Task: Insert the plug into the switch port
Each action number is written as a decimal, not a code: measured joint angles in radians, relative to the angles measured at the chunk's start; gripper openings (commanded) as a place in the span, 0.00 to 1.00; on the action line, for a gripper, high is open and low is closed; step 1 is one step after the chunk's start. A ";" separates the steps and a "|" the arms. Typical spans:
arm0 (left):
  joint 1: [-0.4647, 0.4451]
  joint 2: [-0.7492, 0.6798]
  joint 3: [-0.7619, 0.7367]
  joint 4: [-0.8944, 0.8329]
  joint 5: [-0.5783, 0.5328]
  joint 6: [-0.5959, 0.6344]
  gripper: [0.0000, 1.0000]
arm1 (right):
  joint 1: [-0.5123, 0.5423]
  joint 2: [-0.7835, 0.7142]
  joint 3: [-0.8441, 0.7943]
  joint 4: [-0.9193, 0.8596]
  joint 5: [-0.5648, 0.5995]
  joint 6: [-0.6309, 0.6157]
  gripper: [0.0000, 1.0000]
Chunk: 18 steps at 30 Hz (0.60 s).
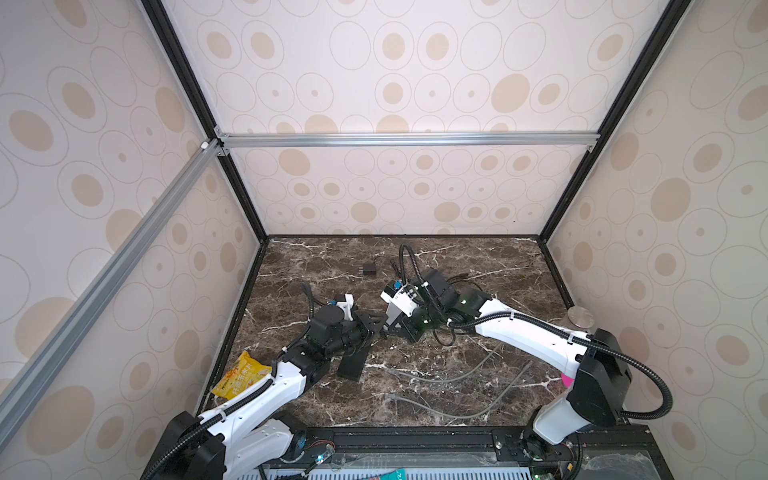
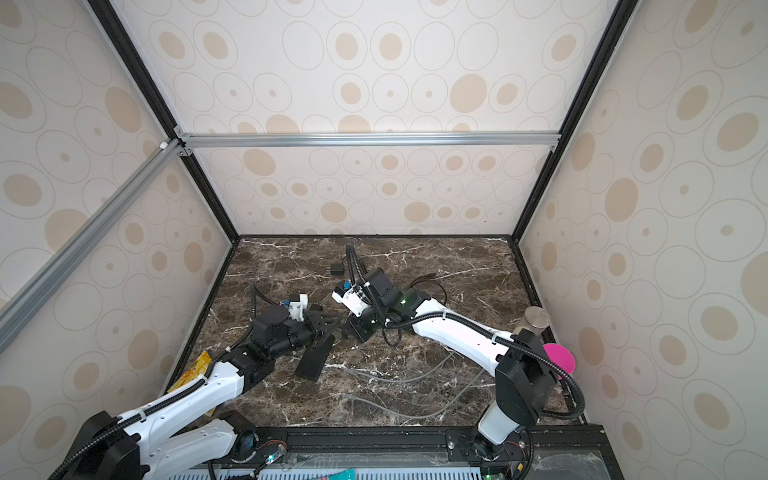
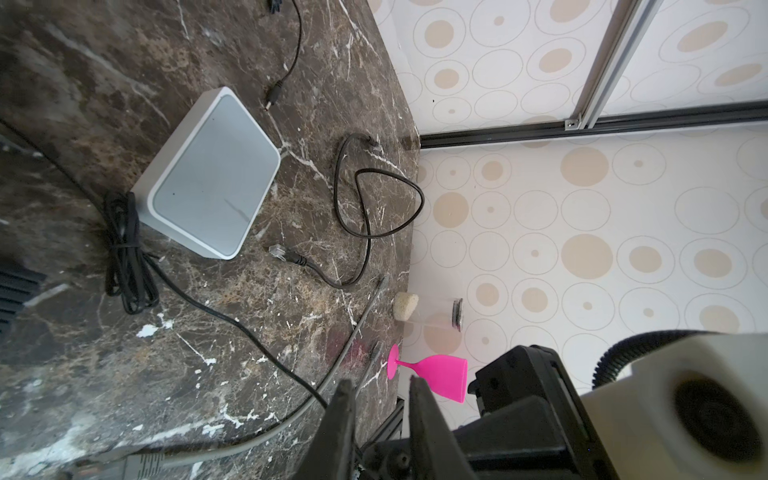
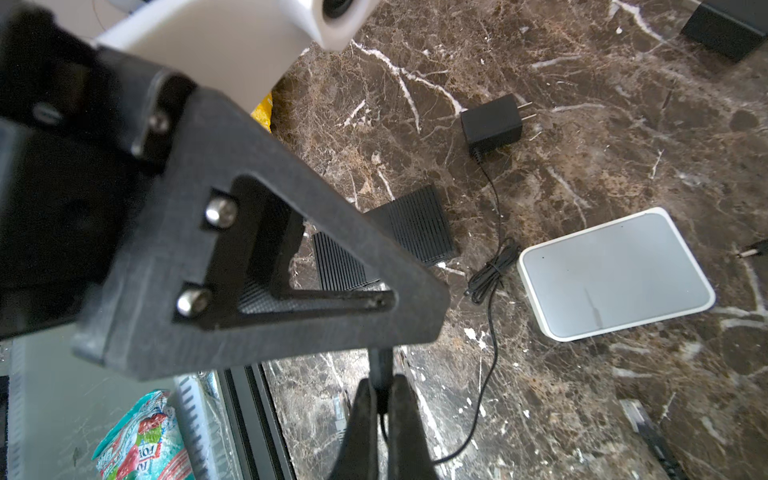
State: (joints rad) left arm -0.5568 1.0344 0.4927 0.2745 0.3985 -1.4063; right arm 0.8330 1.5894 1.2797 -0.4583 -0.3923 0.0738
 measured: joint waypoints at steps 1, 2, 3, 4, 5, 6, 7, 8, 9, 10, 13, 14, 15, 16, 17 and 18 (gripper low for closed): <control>0.000 0.000 0.001 0.000 0.000 0.002 0.16 | 0.000 0.001 0.000 0.000 0.000 0.000 0.00; 0.000 0.000 0.002 0.000 0.000 0.002 0.15 | 0.000 0.002 0.000 0.000 0.000 0.000 0.00; 0.000 0.000 0.002 0.001 0.000 0.004 0.13 | 0.000 0.003 0.000 0.000 0.001 0.000 0.00; 0.000 0.000 0.002 0.001 0.001 0.006 0.11 | 0.000 0.004 0.000 -0.001 0.001 0.000 0.00; 0.000 0.000 0.002 0.001 0.001 0.005 0.10 | 0.000 0.004 0.000 -0.002 0.002 0.000 0.00; 0.000 0.000 0.002 0.001 0.001 0.006 0.08 | 0.000 0.005 0.000 -0.003 0.003 0.000 0.00; 0.000 0.000 0.002 0.000 0.000 0.008 0.06 | 0.000 0.005 0.000 -0.003 0.004 0.000 0.00; 0.000 0.001 0.002 -0.002 -0.002 0.009 0.05 | 0.000 0.005 0.001 -0.005 0.005 0.000 0.00; 0.000 0.002 0.003 0.000 -0.002 0.010 0.02 | 0.000 0.005 0.001 -0.006 0.007 0.001 0.00; 0.000 0.002 0.003 -0.001 -0.003 0.010 0.01 | 0.000 0.005 0.001 -0.006 0.008 0.001 0.00; 0.000 0.003 0.003 -0.001 -0.002 0.010 0.00 | 0.000 0.005 0.001 -0.006 0.011 0.001 0.00; 0.000 0.003 0.003 0.000 -0.002 0.011 0.00 | 0.000 0.005 0.001 -0.006 0.011 0.001 0.00; 0.000 0.003 0.003 -0.001 -0.002 0.011 0.00 | 0.000 0.005 0.001 -0.006 0.011 0.000 0.03; 0.000 0.003 0.003 -0.001 -0.002 0.011 0.00 | 0.000 0.005 0.001 -0.006 0.011 0.000 0.08; 0.000 0.003 0.003 -0.001 -0.002 0.011 0.00 | 0.000 0.005 0.001 -0.006 0.011 0.000 0.11; 0.000 0.003 0.003 0.000 -0.002 0.011 0.00 | 0.000 0.005 0.001 -0.006 0.012 -0.004 0.13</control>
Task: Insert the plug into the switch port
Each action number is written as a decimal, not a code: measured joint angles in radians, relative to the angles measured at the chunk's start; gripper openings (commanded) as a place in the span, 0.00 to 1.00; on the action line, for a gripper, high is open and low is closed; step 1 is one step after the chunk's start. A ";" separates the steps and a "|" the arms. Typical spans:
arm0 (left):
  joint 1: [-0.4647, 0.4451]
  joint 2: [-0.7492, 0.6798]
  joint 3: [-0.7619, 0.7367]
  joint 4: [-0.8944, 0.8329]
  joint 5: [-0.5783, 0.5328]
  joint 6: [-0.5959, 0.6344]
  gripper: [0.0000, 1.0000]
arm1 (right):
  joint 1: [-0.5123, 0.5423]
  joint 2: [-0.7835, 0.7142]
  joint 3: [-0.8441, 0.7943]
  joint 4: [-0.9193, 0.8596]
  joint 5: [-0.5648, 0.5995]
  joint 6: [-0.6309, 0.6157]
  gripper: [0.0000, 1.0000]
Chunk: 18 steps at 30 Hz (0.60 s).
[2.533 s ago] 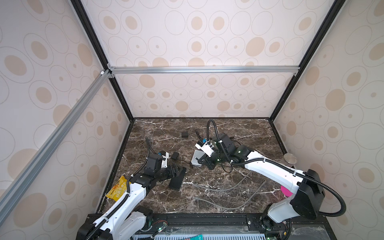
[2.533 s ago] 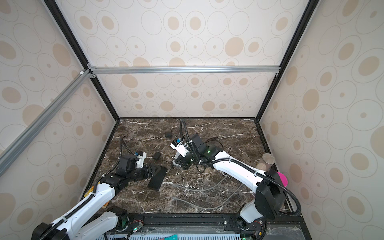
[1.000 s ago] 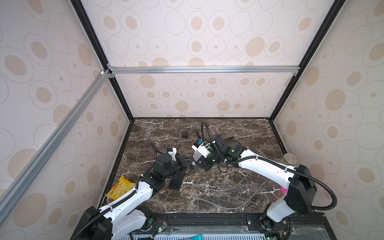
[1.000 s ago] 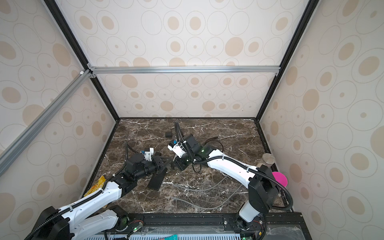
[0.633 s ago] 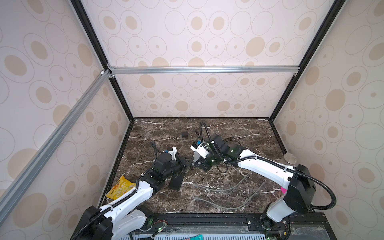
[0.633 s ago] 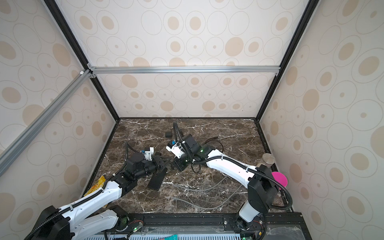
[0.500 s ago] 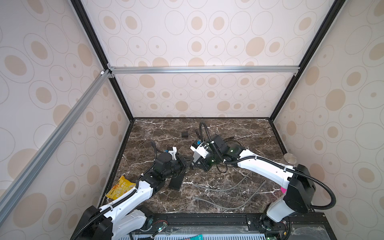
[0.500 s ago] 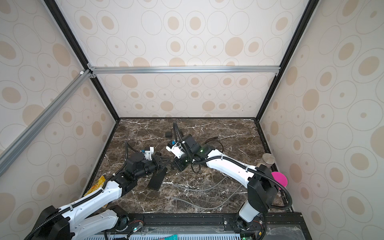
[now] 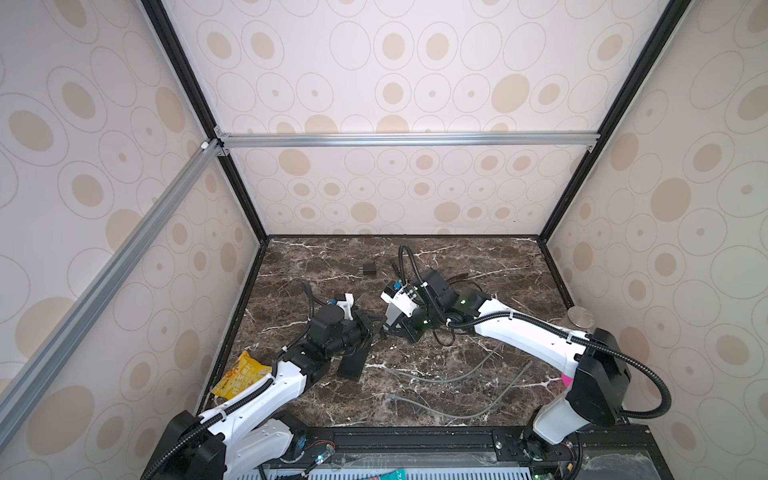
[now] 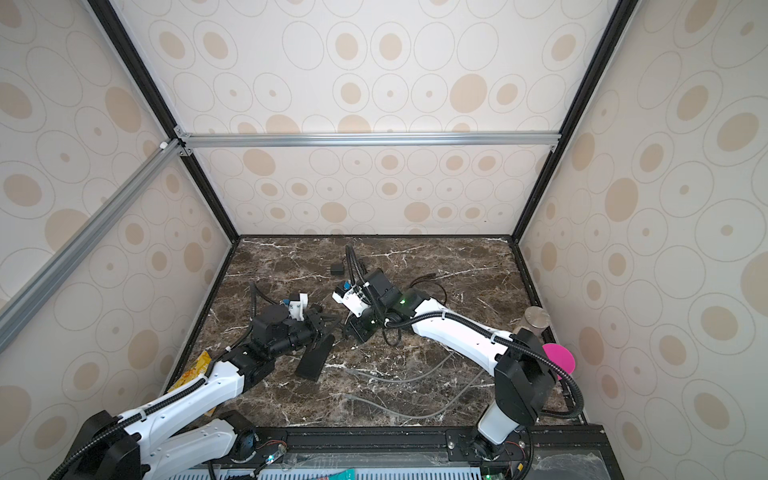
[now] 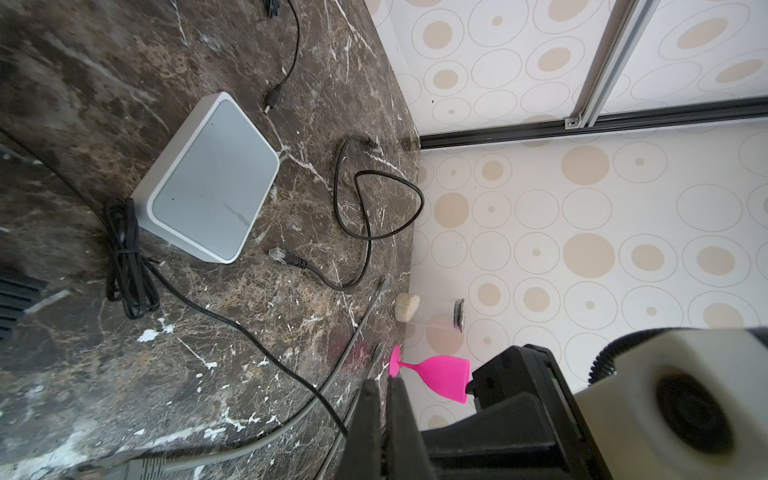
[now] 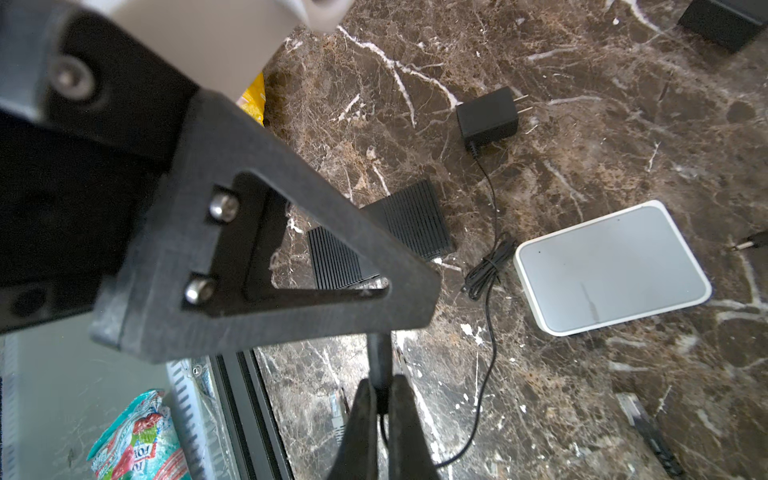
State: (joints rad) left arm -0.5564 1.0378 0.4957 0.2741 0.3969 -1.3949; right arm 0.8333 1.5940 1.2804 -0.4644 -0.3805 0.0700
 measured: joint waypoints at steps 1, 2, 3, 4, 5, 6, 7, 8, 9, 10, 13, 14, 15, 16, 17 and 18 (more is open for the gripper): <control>0.000 0.000 0.000 0.000 0.001 0.000 0.00 | 0.000 0.000 0.000 0.000 0.001 0.001 0.13; 0.000 0.000 0.000 0.000 0.001 0.000 0.00 | 0.000 0.000 0.000 0.000 0.001 0.000 0.14; 0.000 0.000 0.000 0.000 0.002 0.000 0.00 | 0.000 0.000 0.000 0.001 0.000 -0.004 0.14; 0.000 0.000 0.000 -0.002 0.002 0.001 0.00 | 0.000 0.000 0.000 0.001 -0.002 -0.005 0.14; 0.000 0.000 0.000 -0.005 0.002 0.001 0.00 | 0.000 -0.001 0.000 0.002 -0.006 -0.007 0.16; 0.000 0.000 0.000 -0.008 0.002 0.001 0.00 | -0.002 -0.004 0.000 0.005 -0.010 -0.008 0.18; 0.000 0.000 0.000 -0.010 0.003 0.001 0.00 | -0.004 -0.009 -0.002 0.011 -0.012 -0.010 0.21; 0.000 0.000 0.000 -0.012 0.003 0.001 0.00 | -0.006 -0.021 -0.010 0.024 -0.016 -0.012 0.24; 0.000 0.000 0.000 -0.014 0.003 0.001 0.00 | -0.010 -0.039 -0.023 0.041 -0.022 -0.014 0.29; 0.000 0.000 0.000 -0.015 0.003 0.001 0.00 | -0.016 -0.058 -0.037 0.054 -0.029 -0.013 0.32; 0.000 0.000 0.000 -0.015 0.005 0.001 0.00 | -0.046 -0.137 -0.097 0.110 -0.066 -0.023 0.44; 0.000 0.000 0.000 -0.015 0.005 0.001 0.00 | -0.056 -0.159 -0.114 0.128 -0.080 -0.032 0.45; 0.000 0.000 0.000 -0.015 0.005 0.001 0.00 | -0.066 -0.174 -0.127 0.142 -0.094 -0.040 0.44; 0.000 0.000 0.001 -0.015 0.006 0.001 0.00 | -0.072 -0.182 -0.134 0.151 -0.106 -0.051 0.44; 0.000 0.000 0.001 -0.016 0.006 0.001 0.00 | -0.076 -0.183 -0.137 0.159 -0.121 -0.062 0.44; 0.000 0.000 0.001 -0.015 0.007 0.001 0.00 | -0.076 -0.182 -0.141 0.166 -0.133 -0.074 0.42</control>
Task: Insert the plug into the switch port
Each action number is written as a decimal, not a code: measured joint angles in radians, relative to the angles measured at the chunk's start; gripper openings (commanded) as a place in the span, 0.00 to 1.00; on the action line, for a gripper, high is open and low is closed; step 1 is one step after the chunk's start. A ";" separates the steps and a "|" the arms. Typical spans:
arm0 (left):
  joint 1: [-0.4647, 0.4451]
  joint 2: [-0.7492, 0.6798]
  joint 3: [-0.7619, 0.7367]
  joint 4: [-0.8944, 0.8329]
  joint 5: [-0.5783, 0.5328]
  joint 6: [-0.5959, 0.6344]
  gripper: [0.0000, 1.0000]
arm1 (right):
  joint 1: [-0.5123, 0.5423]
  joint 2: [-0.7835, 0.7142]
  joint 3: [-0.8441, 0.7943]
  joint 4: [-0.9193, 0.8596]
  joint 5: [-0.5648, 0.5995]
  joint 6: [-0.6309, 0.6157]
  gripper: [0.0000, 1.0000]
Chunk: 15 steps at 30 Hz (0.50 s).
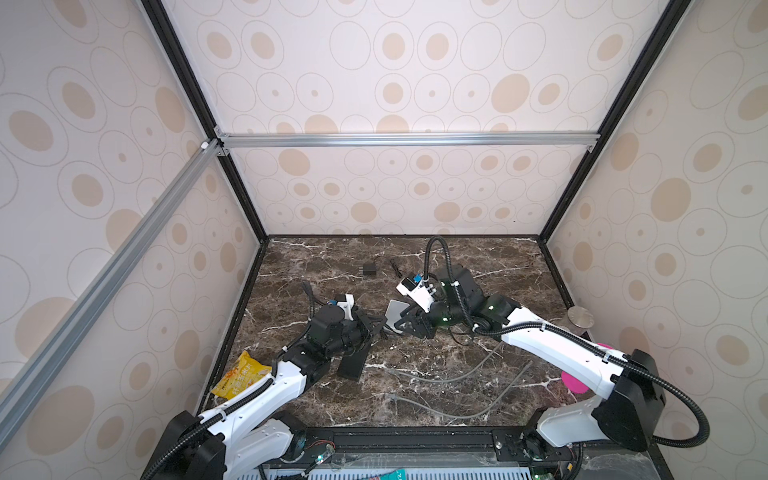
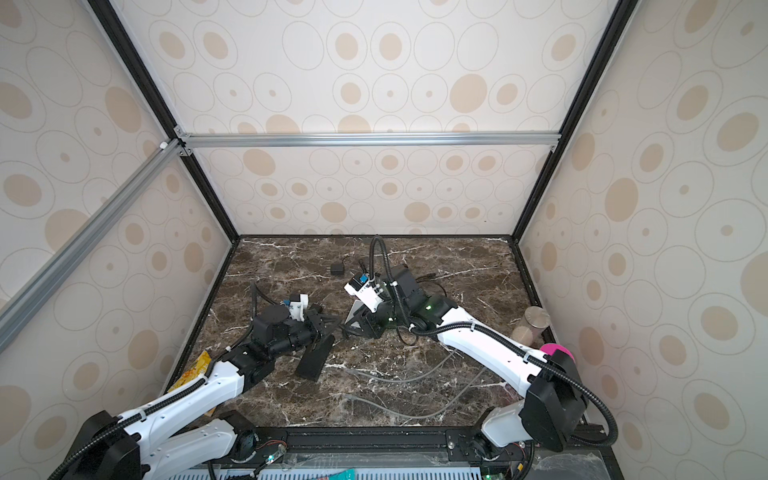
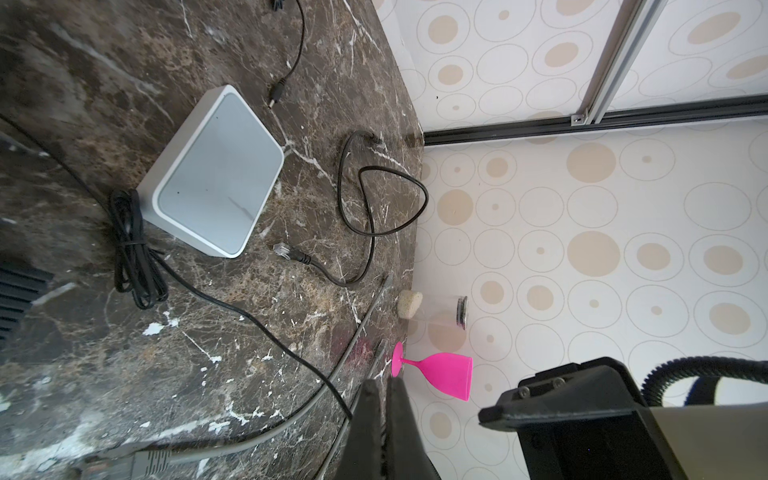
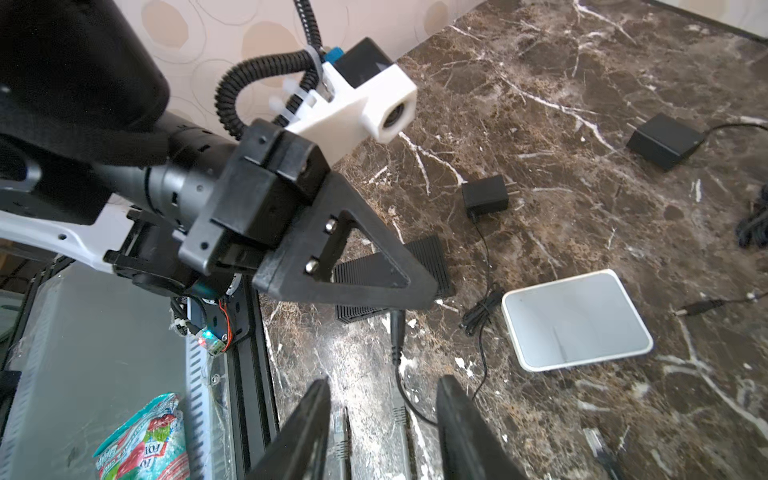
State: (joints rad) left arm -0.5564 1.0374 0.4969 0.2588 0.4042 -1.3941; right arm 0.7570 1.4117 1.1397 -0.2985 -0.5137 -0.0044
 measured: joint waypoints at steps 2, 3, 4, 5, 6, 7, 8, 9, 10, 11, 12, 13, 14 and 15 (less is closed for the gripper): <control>0.000 0.000 0.001 0.000 0.003 0.000 0.00 | 0.001 0.004 -0.011 0.013 -0.021 -0.019 0.39; 0.000 0.000 0.002 0.001 0.005 0.000 0.00 | 0.001 0.005 -0.023 0.025 -0.030 -0.025 0.39; 0.000 0.000 0.003 0.001 0.006 0.000 0.00 | 0.001 0.007 -0.032 0.037 -0.033 -0.031 0.38; 0.000 0.000 0.003 0.001 0.008 0.000 0.00 | 0.001 0.010 -0.046 0.051 -0.035 -0.035 0.38; 0.000 0.000 0.004 0.001 0.010 0.000 0.00 | 0.001 0.011 -0.061 0.064 -0.035 -0.039 0.37; 0.000 0.001 0.005 0.000 0.011 0.000 0.00 | 0.001 0.013 -0.073 0.074 -0.034 -0.043 0.37; 0.000 0.001 0.006 0.001 0.013 0.000 0.00 | 0.001 0.015 -0.084 0.083 -0.031 -0.049 0.37; 0.000 0.001 0.007 0.001 0.014 0.000 0.00 | 0.001 0.016 -0.092 0.090 -0.028 -0.053 0.37; 0.000 0.001 0.010 0.000 0.016 0.000 0.00 | 0.001 0.019 -0.094 0.094 -0.025 -0.057 0.37; 0.000 0.002 0.013 0.001 0.017 0.000 0.00 | 0.001 0.023 -0.095 0.103 -0.021 -0.061 0.37; 0.000 0.002 0.015 0.001 0.018 0.000 0.00 | 0.001 0.027 -0.095 0.109 -0.017 -0.066 0.37; 0.000 0.002 0.016 0.002 0.018 0.000 0.00 | 0.001 0.030 -0.095 0.112 -0.014 -0.069 0.37; 0.000 0.002 0.016 0.002 0.018 0.000 0.00 | 0.001 0.034 -0.095 0.113 -0.013 -0.072 0.37; 0.000 0.003 0.016 0.002 0.018 0.000 0.00 | 0.001 0.038 -0.095 0.113 -0.011 -0.074 0.37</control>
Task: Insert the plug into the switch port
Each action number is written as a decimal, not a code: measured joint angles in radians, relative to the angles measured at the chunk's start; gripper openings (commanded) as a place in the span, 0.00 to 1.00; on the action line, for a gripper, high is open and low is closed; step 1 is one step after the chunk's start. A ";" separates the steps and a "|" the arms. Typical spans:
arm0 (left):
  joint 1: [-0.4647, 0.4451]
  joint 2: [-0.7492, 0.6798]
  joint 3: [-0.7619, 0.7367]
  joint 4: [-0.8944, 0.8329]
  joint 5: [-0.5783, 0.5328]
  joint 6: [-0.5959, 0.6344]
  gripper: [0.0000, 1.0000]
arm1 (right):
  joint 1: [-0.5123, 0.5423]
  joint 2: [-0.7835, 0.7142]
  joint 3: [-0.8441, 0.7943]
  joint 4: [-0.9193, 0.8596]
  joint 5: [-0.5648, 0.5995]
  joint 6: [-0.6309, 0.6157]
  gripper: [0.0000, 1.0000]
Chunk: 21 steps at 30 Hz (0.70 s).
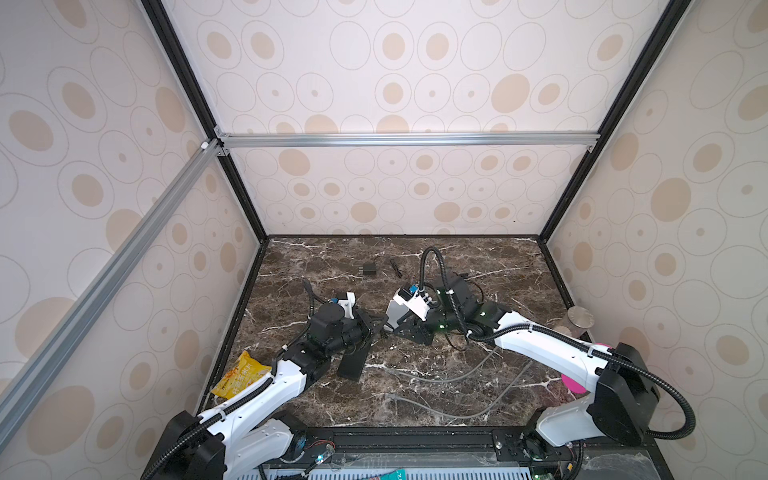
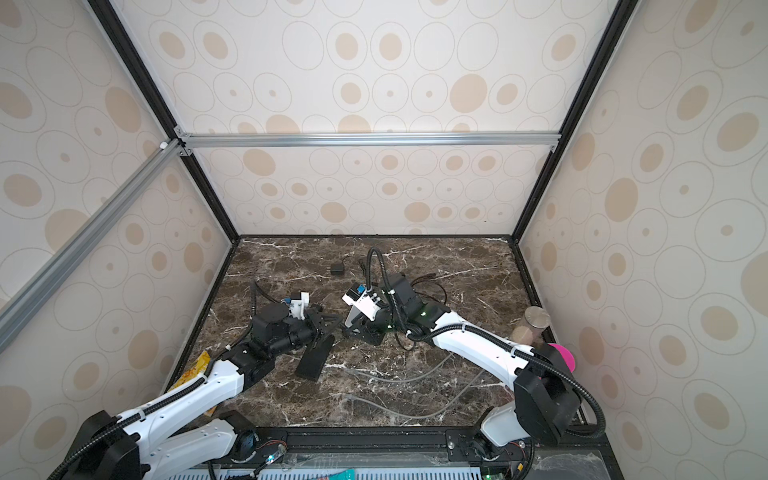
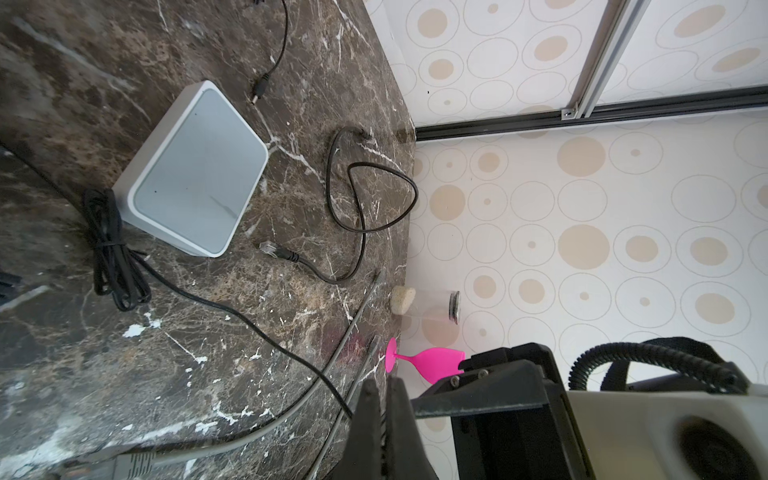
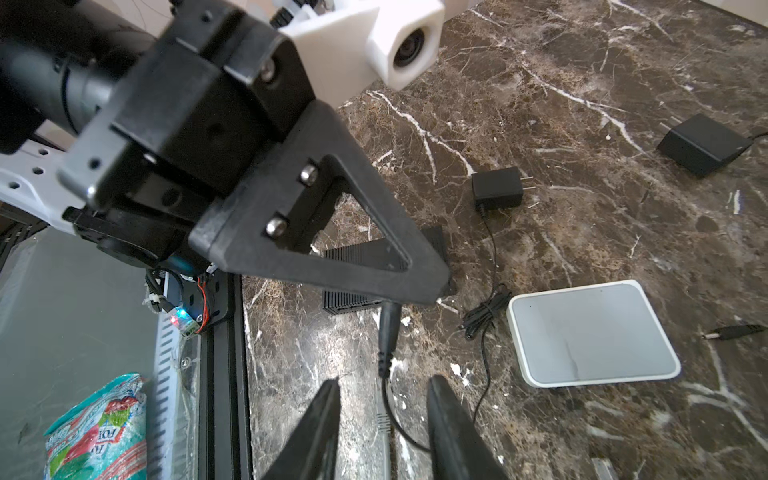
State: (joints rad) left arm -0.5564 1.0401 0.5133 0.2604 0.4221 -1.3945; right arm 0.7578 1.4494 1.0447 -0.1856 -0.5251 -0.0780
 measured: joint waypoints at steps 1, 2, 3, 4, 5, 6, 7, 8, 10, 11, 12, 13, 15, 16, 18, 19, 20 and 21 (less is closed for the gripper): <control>0.000 0.000 0.000 0.000 0.000 0.000 0.00 | 0.000 0.005 0.000 0.000 0.001 -0.002 0.37; 0.000 0.001 0.000 0.000 0.001 0.000 0.00 | 0.000 0.010 0.000 0.000 0.001 -0.002 0.37; 0.000 0.002 0.000 0.000 0.002 0.000 0.00 | 0.000 0.017 0.000 0.000 0.002 -0.002 0.37; 0.000 0.003 0.000 0.000 0.002 0.000 0.00 | 0.000 0.022 0.000 0.001 0.002 -0.002 0.38; 0.000 0.004 0.000 0.000 0.002 0.000 0.00 | 0.000 0.027 0.000 0.002 0.002 -0.002 0.38; 0.000 0.004 0.000 0.000 0.002 0.000 0.00 | 0.000 0.032 0.000 0.003 0.002 -0.002 0.38; 0.000 0.004 0.000 0.002 0.003 0.000 0.00 | 0.000 0.034 0.000 0.007 0.002 -0.002 0.38; 0.000 0.004 0.000 0.006 0.003 0.000 0.00 | 0.000 0.036 0.000 0.010 0.002 -0.002 0.39; 0.000 0.004 0.000 0.013 0.003 0.000 0.00 | 0.000 0.039 0.000 0.014 0.002 -0.002 0.39; 0.000 0.004 0.000 0.016 0.003 0.000 0.00 | 0.000 0.039 0.001 0.016 0.002 -0.003 0.39; 0.000 0.004 0.000 0.016 0.003 0.000 0.00 | 0.000 0.040 0.003 0.016 0.002 -0.003 0.39; 0.000 0.004 0.000 0.016 0.003 0.000 0.00 | 0.000 0.042 0.007 0.016 0.001 -0.003 0.39; 0.000 0.005 0.000 0.016 0.003 0.000 0.00 | 0.000 0.049 0.018 0.021 -0.002 -0.003 0.38; 0.000 0.005 0.000 0.016 0.004 0.000 0.00 | 0.000 0.052 0.022 0.024 -0.003 -0.004 0.37; 0.000 0.005 0.000 0.016 0.004 -0.001 0.00 | 0.000 0.053 0.023 0.033 -0.005 -0.009 0.33; 0.000 0.005 0.000 0.016 0.004 -0.001 0.00 | 0.000 0.053 0.023 0.035 -0.008 -0.010 0.31; 0.000 0.005 0.000 0.016 0.004 -0.001 0.00 | 0.000 0.054 0.024 0.037 -0.012 -0.011 0.29; 0.000 0.005 0.000 0.016 0.004 -0.001 0.00 | 0.000 0.054 0.025 0.037 -0.016 -0.013 0.27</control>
State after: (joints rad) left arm -0.5564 1.0447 0.5133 0.2768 0.4263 -1.3952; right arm 0.7578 1.5036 1.0698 -0.1490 -0.5411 -0.0910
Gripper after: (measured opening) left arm 0.048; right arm 0.300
